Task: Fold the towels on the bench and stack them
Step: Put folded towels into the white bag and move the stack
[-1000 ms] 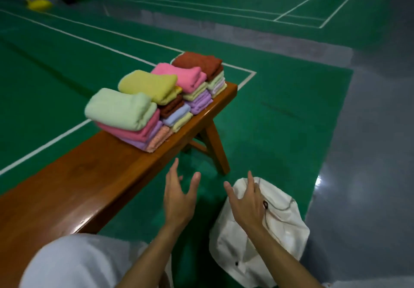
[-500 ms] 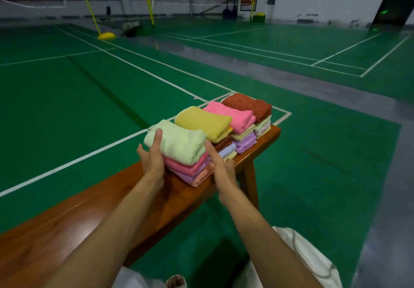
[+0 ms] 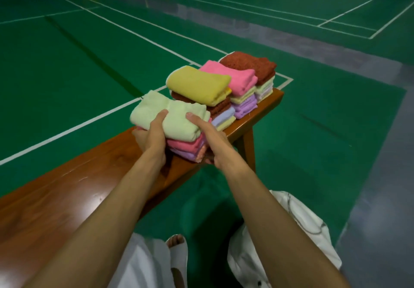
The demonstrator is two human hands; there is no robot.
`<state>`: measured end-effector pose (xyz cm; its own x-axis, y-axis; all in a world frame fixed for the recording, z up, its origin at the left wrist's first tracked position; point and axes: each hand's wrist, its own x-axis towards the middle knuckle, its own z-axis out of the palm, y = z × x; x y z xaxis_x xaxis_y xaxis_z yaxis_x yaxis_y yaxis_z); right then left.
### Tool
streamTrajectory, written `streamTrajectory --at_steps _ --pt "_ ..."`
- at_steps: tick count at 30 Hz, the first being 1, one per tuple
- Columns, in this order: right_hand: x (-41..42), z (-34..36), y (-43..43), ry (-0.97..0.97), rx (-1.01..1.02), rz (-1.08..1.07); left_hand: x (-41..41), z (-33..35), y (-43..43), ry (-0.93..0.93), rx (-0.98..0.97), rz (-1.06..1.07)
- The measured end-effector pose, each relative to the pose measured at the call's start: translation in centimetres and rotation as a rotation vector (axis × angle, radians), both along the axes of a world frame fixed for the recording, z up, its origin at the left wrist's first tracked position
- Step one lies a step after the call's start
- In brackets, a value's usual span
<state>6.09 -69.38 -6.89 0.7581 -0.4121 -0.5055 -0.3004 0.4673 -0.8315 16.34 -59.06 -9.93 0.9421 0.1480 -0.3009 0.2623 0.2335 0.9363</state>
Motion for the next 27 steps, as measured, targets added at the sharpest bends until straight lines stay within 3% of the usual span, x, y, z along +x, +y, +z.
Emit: streamTrajectory --at_steps 6,9,12,17,19,24,27 --pt "-5.7 -3.1 -1.4 -0.238 0.221 0.007 -7.7 -0.6 -1.4 -0.006 0.082 0.059" --pt "-9.6 -5.2 -2.9 -0.282 0.177 -0.09 -13.2 -0.6 -3.0 -0.014 0.092 0.001" --pt "-14.9 -7.3 -5.8 -0.295 0.13 -0.173 -19.5 -1.5 -5.5 -0.015 -0.025 -0.087" --pt "-23.9 -10.9 -10.9 -0.251 0.169 -0.368 -27.8 -5.4 -10.9 0.429 -0.369 -0.543" --pt "-26.4 -12.9 -11.9 -0.232 0.261 -0.48 -29.0 -7.3 -13.1 0.506 -0.455 -0.687" --pt "-33.6 -20.1 -13.6 -0.222 0.465 -0.484 -29.6 -14.5 -17.3 0.607 -0.328 -0.893" --pt "-36.7 -24.5 -14.8 -0.22 0.703 -0.437 -29.9 -18.9 -17.7 0.678 -0.194 -1.021"
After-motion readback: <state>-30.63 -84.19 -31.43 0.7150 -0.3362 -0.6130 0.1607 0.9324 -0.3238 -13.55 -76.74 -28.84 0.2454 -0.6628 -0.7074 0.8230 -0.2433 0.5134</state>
